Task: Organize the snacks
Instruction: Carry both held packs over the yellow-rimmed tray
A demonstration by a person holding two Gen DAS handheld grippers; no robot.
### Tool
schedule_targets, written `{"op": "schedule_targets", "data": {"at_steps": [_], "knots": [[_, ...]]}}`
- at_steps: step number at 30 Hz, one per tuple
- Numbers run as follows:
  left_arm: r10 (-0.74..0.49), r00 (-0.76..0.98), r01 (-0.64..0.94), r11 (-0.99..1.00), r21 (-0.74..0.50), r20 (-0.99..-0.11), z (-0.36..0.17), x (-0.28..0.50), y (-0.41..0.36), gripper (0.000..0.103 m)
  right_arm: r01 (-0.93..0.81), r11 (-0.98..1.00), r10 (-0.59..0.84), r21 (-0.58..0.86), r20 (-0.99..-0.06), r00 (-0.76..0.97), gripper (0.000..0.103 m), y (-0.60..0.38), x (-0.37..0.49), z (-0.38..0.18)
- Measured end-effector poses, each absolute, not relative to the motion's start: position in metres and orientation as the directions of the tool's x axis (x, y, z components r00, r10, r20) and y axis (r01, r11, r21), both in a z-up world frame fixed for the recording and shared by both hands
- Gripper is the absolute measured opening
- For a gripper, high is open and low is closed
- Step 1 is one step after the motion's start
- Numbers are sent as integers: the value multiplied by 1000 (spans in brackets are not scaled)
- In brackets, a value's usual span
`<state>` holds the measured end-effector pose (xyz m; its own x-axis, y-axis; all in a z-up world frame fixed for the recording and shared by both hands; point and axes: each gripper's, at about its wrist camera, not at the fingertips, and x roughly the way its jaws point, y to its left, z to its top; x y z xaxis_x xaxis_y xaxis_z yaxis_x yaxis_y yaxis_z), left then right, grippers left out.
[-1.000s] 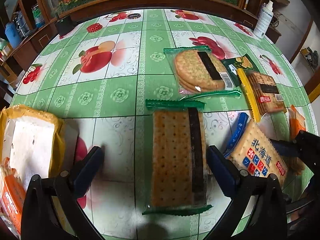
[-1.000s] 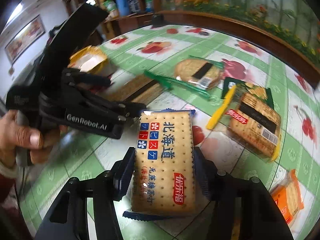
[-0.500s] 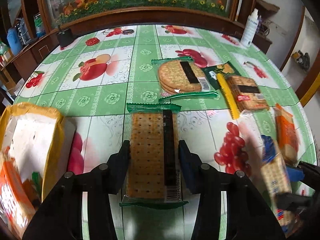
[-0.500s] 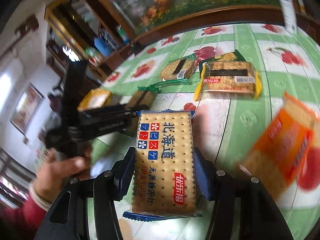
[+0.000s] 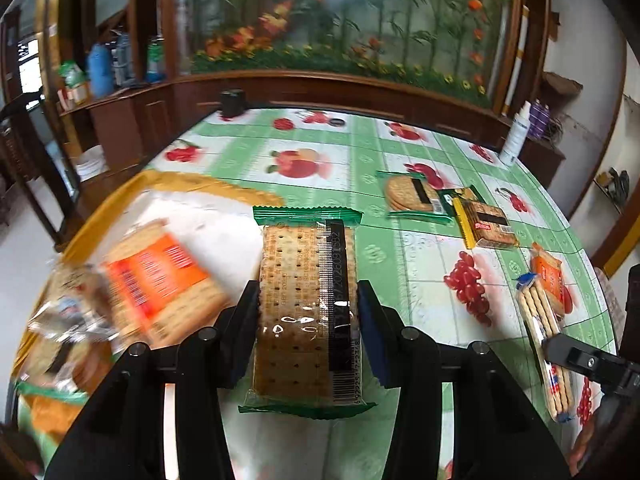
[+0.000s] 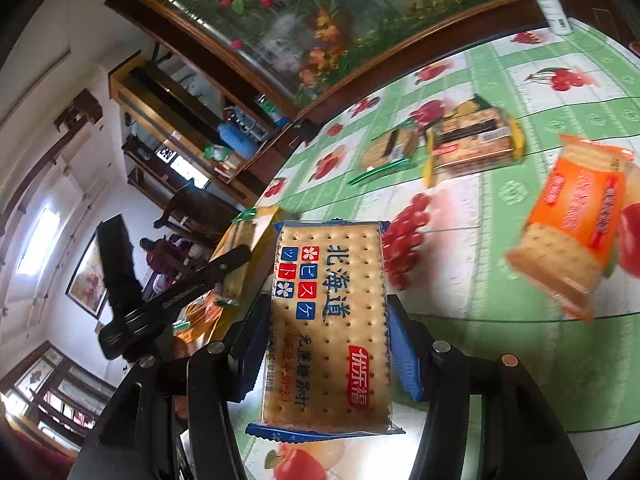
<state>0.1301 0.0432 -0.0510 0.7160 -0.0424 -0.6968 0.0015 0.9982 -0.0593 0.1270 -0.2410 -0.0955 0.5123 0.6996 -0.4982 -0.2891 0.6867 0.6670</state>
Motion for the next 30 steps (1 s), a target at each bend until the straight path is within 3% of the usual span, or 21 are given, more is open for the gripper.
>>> {"op": "schedule_targets", "data": {"at_steps": [12,30], "knots": [[56,774,-92,995,-25,-631,-27,91,80,45,-368,647,749,668,-464,474,56,-192,115,-83],[199,769,-246,969,7,-607,-27,69,146,45,-480,577,814,660,-421,400,56,-116,120,-54]]}}
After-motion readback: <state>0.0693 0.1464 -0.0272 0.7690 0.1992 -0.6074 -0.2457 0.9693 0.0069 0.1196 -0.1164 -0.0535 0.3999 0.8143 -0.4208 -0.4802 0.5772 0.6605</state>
